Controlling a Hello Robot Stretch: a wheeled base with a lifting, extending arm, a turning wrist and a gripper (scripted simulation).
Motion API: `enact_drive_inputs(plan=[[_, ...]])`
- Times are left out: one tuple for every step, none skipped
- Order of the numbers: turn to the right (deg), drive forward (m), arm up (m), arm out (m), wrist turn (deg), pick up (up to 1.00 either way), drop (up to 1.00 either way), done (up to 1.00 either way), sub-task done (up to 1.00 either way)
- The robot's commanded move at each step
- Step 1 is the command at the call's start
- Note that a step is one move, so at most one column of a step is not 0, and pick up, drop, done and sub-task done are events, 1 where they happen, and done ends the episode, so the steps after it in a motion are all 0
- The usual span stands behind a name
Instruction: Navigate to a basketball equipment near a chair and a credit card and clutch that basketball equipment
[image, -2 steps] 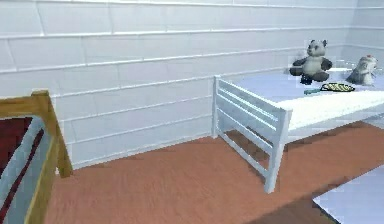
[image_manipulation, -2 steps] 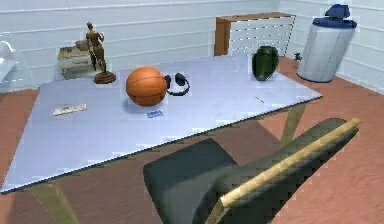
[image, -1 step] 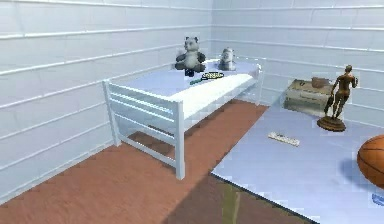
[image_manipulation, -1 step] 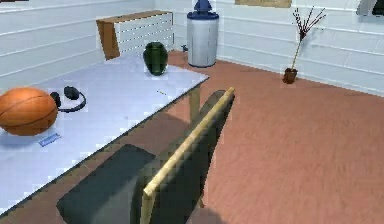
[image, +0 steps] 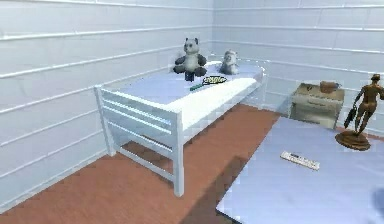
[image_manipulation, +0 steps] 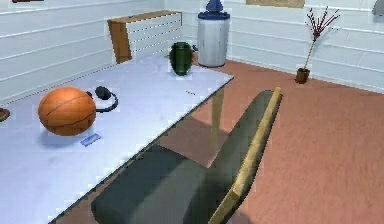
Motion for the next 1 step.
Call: enact_drive_inputs(plan=[[45.0, 0.0, 0.0, 0.0, 0.0, 0.0, 0.0, 0.0, 0.0]])
